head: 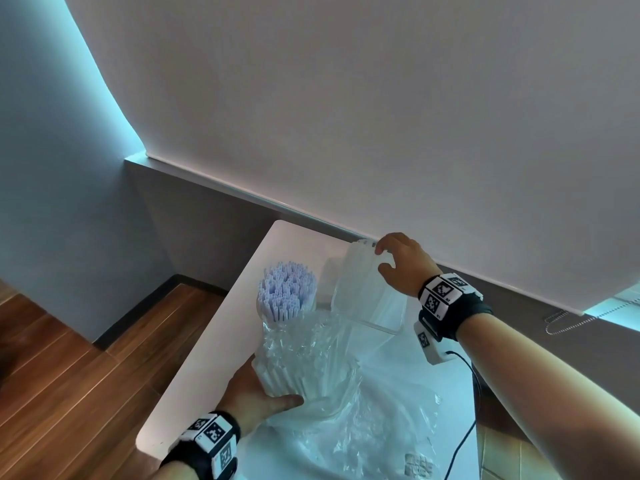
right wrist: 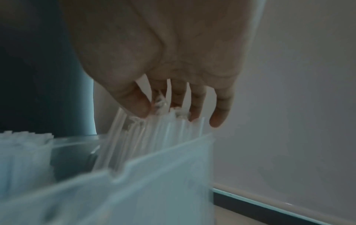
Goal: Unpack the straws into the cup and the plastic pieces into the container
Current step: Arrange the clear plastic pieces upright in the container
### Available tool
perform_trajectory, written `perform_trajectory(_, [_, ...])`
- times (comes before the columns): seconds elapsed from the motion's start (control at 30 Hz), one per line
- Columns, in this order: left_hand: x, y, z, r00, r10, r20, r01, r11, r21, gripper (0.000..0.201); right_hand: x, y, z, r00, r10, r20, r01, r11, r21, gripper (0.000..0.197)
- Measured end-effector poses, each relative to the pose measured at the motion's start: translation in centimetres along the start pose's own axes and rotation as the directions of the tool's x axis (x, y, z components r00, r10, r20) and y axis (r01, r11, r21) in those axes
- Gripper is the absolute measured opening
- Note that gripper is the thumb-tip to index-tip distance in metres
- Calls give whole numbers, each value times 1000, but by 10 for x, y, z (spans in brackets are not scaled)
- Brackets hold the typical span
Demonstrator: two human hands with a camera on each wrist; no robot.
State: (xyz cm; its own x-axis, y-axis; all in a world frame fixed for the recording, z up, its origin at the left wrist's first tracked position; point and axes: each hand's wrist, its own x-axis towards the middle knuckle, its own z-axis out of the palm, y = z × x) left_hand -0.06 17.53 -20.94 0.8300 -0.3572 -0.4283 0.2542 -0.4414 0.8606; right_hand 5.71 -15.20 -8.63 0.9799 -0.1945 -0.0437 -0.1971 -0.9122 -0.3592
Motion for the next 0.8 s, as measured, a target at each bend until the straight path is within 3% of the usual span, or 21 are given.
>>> perform_trajectory(0.07, [0,0,0,1000,15,-12,-15,1000,9,89,-5,-5,-2,999,-47,-17,47,998,38,44])
perform_trajectory(0.13, [0,0,0,1000,26,-15,-26,1000,13,86,-7,-11,-2,994,-107,17,107,994,1,49])
perform_trajectory(0.27, [0,3,0,1000,28,-9,-28,1000,12,79,-5,-13,8,992,-106,68,114,985,-132,25])
perform_trajectory(0.4, [-1,3,-1,1000,22,-3,-22,1000,-5,75,2,-8,11,995,-67,-70,61,994,-87,9])
perform_trajectory(0.5, [-1,2,-1,1000,20,1,-20,1000,-5,77,6,1,6,975,-48,-216,40,998,-44,29])
perform_trajectory(0.53, [0,1,-1,1000,15,1,-15,1000,-6,77,7,3,8,979,-53,-196,46,998,-39,40])
perform_trajectory(0.6, [0,2,0,1000,14,3,-14,1000,-6,77,7,6,17,997,-64,-36,60,993,-97,57])
perform_trajectory(0.67, [0,3,-1,1000,25,-2,-25,1000,-5,77,5,8,29,992,-88,96,106,972,-208,61])
perform_trajectory(0.8, [1,2,-1,1000,-1,0,1,1000,1,83,2,12,32,987,-119,111,145,952,-268,61])
